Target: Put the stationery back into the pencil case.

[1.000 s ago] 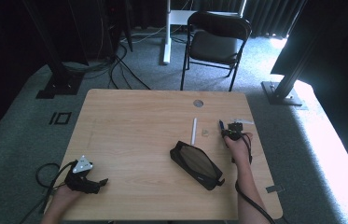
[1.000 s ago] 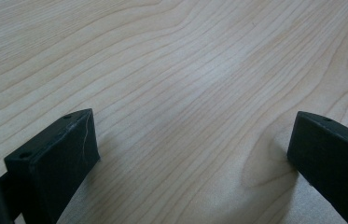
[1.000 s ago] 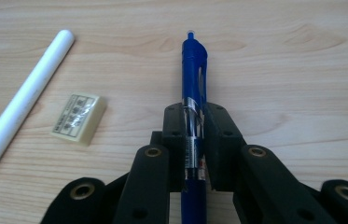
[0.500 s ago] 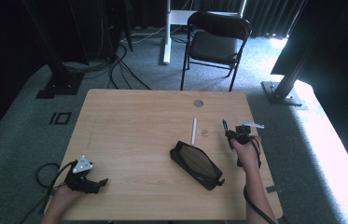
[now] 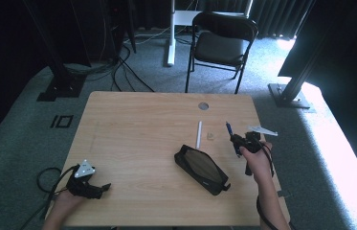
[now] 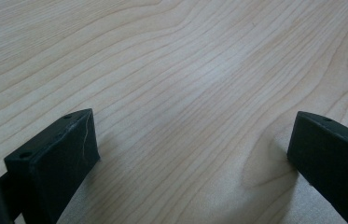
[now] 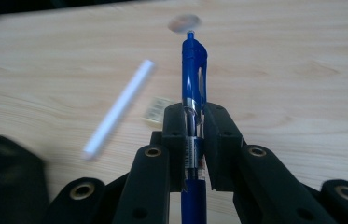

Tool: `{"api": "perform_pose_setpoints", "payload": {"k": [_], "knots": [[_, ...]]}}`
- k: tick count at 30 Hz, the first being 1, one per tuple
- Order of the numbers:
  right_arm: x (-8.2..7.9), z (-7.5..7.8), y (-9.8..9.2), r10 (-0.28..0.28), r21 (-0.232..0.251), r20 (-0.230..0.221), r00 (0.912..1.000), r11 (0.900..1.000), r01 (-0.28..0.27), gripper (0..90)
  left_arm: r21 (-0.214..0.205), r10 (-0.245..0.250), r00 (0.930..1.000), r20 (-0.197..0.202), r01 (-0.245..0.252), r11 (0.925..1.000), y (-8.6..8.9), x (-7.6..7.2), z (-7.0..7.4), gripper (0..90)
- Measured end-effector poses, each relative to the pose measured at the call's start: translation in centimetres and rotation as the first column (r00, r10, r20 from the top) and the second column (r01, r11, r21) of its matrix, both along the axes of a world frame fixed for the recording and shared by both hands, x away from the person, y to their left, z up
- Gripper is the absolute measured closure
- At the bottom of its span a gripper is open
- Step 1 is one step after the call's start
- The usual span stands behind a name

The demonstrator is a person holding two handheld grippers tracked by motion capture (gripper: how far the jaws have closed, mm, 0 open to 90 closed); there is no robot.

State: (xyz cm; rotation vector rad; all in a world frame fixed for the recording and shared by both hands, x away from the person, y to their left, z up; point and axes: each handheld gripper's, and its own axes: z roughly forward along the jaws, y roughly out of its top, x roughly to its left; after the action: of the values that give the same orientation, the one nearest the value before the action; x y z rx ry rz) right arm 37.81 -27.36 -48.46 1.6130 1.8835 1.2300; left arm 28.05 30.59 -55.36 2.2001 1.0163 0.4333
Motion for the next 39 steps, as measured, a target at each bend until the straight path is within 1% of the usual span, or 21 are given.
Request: {"api": "perform_pose_setpoints", "payload": {"k": [1,4,5,7,8,10,11,14,17,18,19,21,22,23,25,27,29,31,32,37,39], "knots": [[-0.3,0.3,0.2,0.026,0.022,0.009,0.9996,0.9994,-0.026,79.5,0.0,0.0,1.0,0.0,0.0,1.0,0.0,0.0,0.0,2.0],[-1.4,1.4,0.8,0.073,0.021,0.044,0.9964,0.997,-0.074,79.5,0.0,0.0,1.0,0.0,0.0,1.0,0.0,0.0,0.0,2.0],[-1.4,1.4,0.8,0.073,0.021,0.044,0.9964,0.997,-0.074,79.5,0.0,0.0,1.0,0.0,0.0,1.0,0.0,0.0,0.0,2.0],[-2.3,2.5,1.4,0.114,0.024,0.076,0.9906,0.993,-0.116,79.5,0.0,0.0,1.0,0.0,0.0,1.0,0.0,0.0,0.0,2.0],[-2.5,2.8,1.5,0.119,0.036,0.083,0.9894,0.9919,-0.122,79.5,0.0,0.0,1.0,0.0,0.0,1.0,0.0,0.0,0.0,2.0],[-3.1,3.4,1.9,0.163,0.071,0.11,0.9804,0.9826,-0.172,79.4,0.0,0.0,1.0,0.0,0.0,1.0,0.0,0.0,0.0,2.0],[-3.3,3.6,2.2,0.169,0.079,0.119,0.9785,0.9807,-0.179,79.4,0.0,0.0,1.0,0.0,0.0,1.0,0.0,0.0,0.0,2.0],[-4.0,4.1,2.9,0.204,0.074,0.135,0.9696,0.9737,-0.215,79.5,0.0,0.0,1.0,0.0,0.0,1.0,0.0,0.0,0.0,2.0],[-4.6,4.4,3.6,0.242,0.051,0.14,0.9602,0.9668,-0.251,79.5,0.0,0.0,1.0,0.0,0.0,1.0,0.0,0.0,0.0,2.0],[-4.6,4.4,3.6,0.242,0.051,0.14,0.9602,0.9668,-0.251,79.5,0.0,0.0,1.0,0.0,0.0,1.0,0.0,0.0,0.0,2.0],[-5.0,4.5,4.2,0.271,0.029,0.135,0.9531,0.9603,-0.277,79.5,0.0,0.0,1.0,0.0,0.0,1.0,0.0,0.0,0.0,2.0],[-5.2,4.4,4.6,0.301,0.022,0.123,0.9455,0.9517,-0.306,79.5,0.0,0.0,1.0,0.0,0.0,1.0,0.0,0.0,0.0,2.0],[-5.3,4.3,4.8,0.308,0.032,0.123,0.9434,0.9489,-0.314,79.5,0.0,0.0,1.0,0.0,0.0,1.0,0.0,0.0,0.0,2.0],[-5.5,4.3,5.0,0.328,0.034,0.118,0.9373,0.9421,-0.334,79.5,0.0,0.0,1.0,0.0,0.0,1.0,0.0,0.0,0.0,2.0],[-5.7,4.3,5.4,0.343,0.03,0.109,0.933,0.937,-0.348,79.5,0.0,0.0,1.0,0.0,0.0,1.0,0.0,0.0,0.0,2.0],[-5.8,4.2,5.8,0.371,0.019,0.095,0.9237,0.927,-0.375,79.5,0.0,0.0,1.0,0.0,0.0,1.0,0.0,0.0,0.0,2.0],[-6.0,4.1,6.2,0.391,0.028,0.086,0.9162,0.9183,-0.395,79.5,0.0,0.0,1.0,0.0,0.0,1.0,0.0,0.0,0.0,2.0],[-6.1,4.0,6.4,0.397,0.028,0.082,0.9141,0.9159,-0.4,79.5,0.0,0.0,1.0,0.0,0.0,1.0,0.0,0.0,0.0,2.0],[-6.2,3.8,6.7,0.416,0.011,0.075,0.9064,0.9085,-0.418,79.5,0.0,0.0,1.0,0.0,0.0,1.0,0.0,0.0,0.0,2.0],[-6.3,3.4,7.2,0.433,-0.015,0.056,0.8997,0.9014,-0.433,79.5,0.0,0.0,1.0,0.0,0.0,1.0,0.0,0.0,0.0,2.0],[-6.3,2.9,7.4,0.444,-0.038,0.038,0.8952,0.8959,-0.443,79.5,0.0,0.0,1.0,0.0,0.0,1.0,0.0,0.0,0.0,2.0]]}}
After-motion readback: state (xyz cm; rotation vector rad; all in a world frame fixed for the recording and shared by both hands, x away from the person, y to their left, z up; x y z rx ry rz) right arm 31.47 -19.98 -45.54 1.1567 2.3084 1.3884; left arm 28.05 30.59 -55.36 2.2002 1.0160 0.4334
